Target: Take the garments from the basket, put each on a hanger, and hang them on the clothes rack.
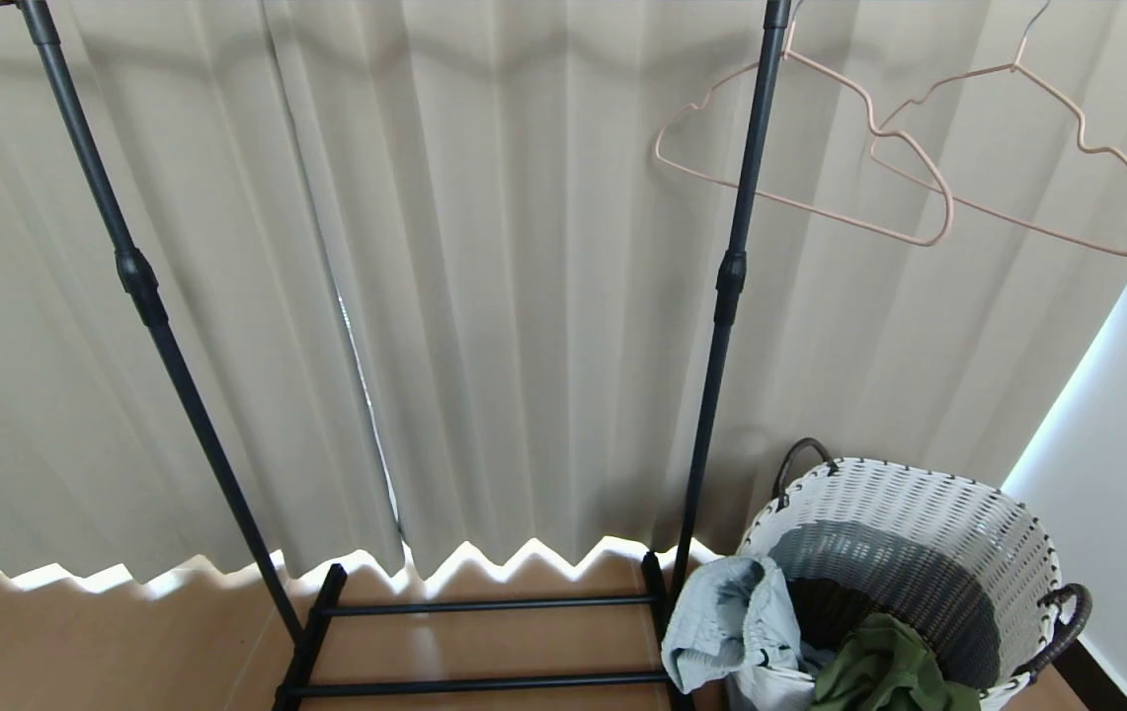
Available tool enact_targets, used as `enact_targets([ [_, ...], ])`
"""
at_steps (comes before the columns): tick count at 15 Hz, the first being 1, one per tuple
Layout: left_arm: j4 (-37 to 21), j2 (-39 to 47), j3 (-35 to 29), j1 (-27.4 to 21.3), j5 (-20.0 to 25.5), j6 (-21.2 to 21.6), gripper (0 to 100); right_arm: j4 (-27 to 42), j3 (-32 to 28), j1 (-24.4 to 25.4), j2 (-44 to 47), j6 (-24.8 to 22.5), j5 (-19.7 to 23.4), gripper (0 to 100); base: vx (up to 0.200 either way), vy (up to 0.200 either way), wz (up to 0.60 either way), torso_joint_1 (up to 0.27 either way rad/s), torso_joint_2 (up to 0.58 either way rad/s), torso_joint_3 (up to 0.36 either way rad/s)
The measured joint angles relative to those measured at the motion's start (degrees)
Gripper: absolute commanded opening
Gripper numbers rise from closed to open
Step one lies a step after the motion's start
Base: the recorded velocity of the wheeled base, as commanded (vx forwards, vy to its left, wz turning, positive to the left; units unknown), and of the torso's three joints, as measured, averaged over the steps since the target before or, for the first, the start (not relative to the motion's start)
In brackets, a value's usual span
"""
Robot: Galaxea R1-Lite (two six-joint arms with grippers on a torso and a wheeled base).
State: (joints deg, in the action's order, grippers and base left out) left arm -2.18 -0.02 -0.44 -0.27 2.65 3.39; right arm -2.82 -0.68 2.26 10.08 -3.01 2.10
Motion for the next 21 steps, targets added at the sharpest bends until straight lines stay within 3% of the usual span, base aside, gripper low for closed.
enact_targets([
  [2,-0.05,0.00,0.00,0.00,0.00,0.05,100,-0.13,-0.24,0.52,5.79,-0.10,0.00,100,-0.200,0.000,0.00,0.010,0.00,0.005],
  [6,-0.02,0.00,-0.02,0.00,0.15,0.17,100,-0.44,-1.11,1.84,16.90,-1.33,0.04,100,0.000,0.000,0.00,0.000,0.00,0.000],
  [10,-0.06,0.02,0.00,0.00,0.15,0.63,100,-0.66,-6.28,2.62,32.78,-3.52,0.09,100,0.000,0.000,0.00,0.000,0.00,0.000],
  [14,-0.11,0.02,0.00,0.00,0.80,1.56,100,-4.43,-11.19,1.62,49.98,-11.82,-0.07,100,0.000,0.000,0.00,0.000,0.00,0.000],
  [16,-0.11,0.02,0.00,0.00,0.80,1.54,100,-11.80,-11.35,-0.35,59.23,-17.52,-0.13,100,0.000,0.000,0.00,0.000,0.00,0.000],
  [21,-0.13,0.02,0.00,0.00,0.80,1.72,100,-42.56,-7.00,-3.55,84.37,-28.27,0.06,100,0.000,0.000,0.00,0.000,0.00,0.000],
])
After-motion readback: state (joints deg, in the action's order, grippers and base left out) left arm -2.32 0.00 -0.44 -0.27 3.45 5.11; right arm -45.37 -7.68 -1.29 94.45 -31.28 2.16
